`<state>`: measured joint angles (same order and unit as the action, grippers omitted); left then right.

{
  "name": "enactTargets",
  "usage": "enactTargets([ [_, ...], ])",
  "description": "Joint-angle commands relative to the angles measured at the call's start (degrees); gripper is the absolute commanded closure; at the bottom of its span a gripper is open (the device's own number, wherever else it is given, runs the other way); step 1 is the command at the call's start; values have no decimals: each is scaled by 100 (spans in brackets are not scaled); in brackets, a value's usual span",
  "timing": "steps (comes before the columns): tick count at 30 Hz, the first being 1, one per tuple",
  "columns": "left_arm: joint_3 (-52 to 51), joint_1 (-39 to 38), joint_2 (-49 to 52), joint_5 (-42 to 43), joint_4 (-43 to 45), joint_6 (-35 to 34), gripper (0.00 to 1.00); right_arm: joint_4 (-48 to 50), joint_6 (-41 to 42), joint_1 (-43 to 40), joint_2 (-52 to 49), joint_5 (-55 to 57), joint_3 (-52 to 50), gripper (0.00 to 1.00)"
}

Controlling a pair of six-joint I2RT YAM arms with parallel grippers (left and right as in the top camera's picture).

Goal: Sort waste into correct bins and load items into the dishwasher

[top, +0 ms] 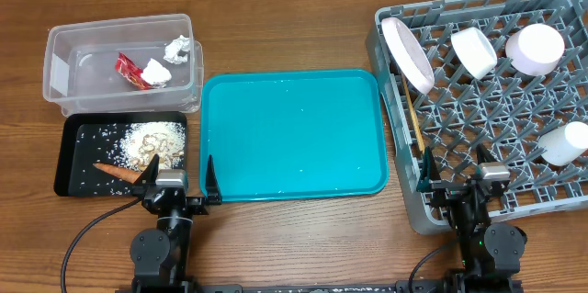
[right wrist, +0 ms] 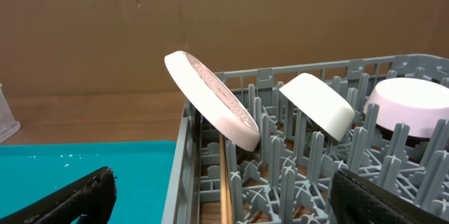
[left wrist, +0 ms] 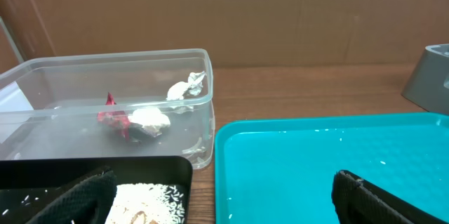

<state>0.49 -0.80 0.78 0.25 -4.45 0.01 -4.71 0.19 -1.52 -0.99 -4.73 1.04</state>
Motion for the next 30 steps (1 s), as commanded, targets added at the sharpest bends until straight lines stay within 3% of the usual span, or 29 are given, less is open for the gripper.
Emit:
enactTargets([
  [1,-22,-35,-52,83,9,87,0,31,-24,-39,59,-50,-55,0],
  [30,-22,-35,-52,83,9,87,0,31,-24,-39,59,-50,-55,0],
])
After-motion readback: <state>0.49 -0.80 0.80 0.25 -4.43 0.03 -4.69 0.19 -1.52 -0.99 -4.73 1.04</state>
